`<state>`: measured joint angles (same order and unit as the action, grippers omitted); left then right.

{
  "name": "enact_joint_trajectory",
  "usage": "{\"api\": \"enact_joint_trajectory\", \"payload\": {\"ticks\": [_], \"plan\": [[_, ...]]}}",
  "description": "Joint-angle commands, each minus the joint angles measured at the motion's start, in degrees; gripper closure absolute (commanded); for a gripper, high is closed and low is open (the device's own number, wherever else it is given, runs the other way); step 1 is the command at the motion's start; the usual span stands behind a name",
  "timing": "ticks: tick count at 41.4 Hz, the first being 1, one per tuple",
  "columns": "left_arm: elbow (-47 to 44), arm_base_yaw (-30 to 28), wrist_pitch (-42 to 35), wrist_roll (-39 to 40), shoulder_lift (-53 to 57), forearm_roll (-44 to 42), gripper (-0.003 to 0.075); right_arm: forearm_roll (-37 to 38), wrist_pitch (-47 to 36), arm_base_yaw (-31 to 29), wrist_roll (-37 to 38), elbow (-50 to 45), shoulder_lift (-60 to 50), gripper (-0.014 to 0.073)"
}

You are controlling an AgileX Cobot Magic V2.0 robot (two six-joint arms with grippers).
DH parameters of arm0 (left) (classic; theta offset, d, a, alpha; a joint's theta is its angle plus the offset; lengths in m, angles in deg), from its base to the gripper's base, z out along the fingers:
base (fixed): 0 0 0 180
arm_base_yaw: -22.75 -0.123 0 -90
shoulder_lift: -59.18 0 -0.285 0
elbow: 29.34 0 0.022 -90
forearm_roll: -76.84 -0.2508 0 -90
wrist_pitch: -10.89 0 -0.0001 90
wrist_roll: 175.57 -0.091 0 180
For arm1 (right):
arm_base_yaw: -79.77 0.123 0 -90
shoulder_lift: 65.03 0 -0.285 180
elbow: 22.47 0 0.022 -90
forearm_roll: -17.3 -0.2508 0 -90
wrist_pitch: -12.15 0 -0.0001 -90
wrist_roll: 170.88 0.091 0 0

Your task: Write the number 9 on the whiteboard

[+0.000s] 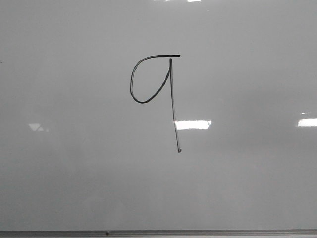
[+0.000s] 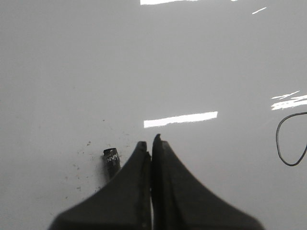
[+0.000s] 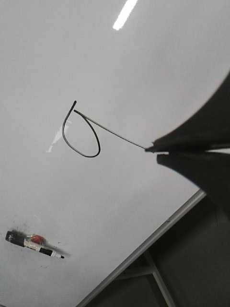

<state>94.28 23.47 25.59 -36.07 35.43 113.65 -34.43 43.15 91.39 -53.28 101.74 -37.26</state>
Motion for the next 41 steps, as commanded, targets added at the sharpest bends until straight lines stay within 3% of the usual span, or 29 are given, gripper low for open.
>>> {"api": "enact_joint_trajectory", "payload": {"ticks": [1, 6, 9, 20, 29, 41], "plan": [[0.4, 0.0, -4.1, 11.8, 0.5, -8.2, 0.0739, -2.2, -2.5, -0.3, 0.0, 1.5, 0.4, 0.0661], [-2.2, 0.0, -4.2, 30.6, 3.8, -26.0, 0.0739, -2.2, -2.5, -0.3, 0.0, 1.5, 0.4, 0.0661], [-4.4, 0.0, -4.5, 34.2, 6.6, -30.0, 0.0739, -2.2, -2.5, -0.3, 0.0, 1.5, 0.4, 0.0661], [-14.1, 0.0, -4.7, 34.8, 17.7, -30.4, 0.0739, -2.2, -2.5, -0.3, 0.0, 1.5, 0.4, 0.0661], [-21.6, 0.0, -13.5, 34.8, 17.5, -30.4, 0.0739, -2.2, -2.3, -0.3, 0.0, 1.5, 0.4, 0.0661], [-21.3, 0.0, -10.5, 34.8, 17.3, -30.4, 0.0739, -2.2, -2.2, -0.3, 0.0, 1.5, 0.4, 0.0661]]}}
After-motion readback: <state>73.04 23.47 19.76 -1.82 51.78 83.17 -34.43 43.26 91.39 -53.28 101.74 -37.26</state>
